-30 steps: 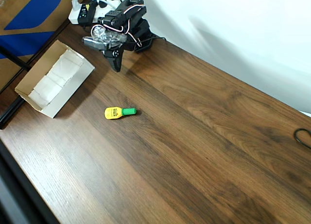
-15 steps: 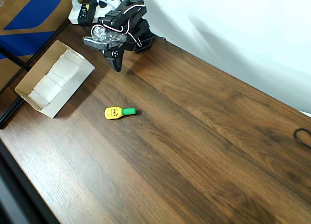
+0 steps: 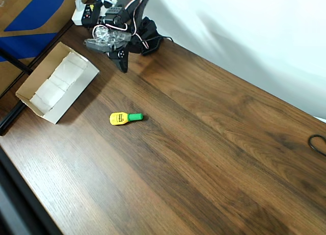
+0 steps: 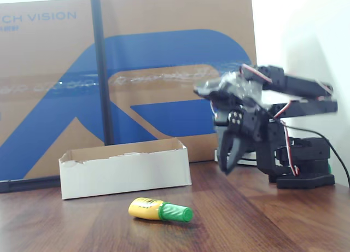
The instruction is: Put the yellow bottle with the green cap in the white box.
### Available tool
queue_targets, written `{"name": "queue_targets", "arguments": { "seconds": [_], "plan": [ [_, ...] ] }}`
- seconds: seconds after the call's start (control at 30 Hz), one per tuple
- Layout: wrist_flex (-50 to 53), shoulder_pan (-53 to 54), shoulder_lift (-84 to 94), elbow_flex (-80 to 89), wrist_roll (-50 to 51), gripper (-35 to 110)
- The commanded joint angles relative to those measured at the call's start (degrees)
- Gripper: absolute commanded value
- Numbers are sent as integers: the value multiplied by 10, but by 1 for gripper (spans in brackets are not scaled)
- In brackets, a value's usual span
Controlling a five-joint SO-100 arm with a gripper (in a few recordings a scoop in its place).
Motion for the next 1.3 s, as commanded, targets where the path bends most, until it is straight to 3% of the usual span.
{"name": "queue_targets", "arguments": {
  "seconds": [0.0,0.33,0.7,1.27],
  "plan": [
    [-10,-17,-25,-73,-12,0],
    [-22,-44,-227,-253,6,0],
    [-127,-96,-520,-349,-3,4],
    [-179,-154,-704,-445,11,25]
  ]
}}
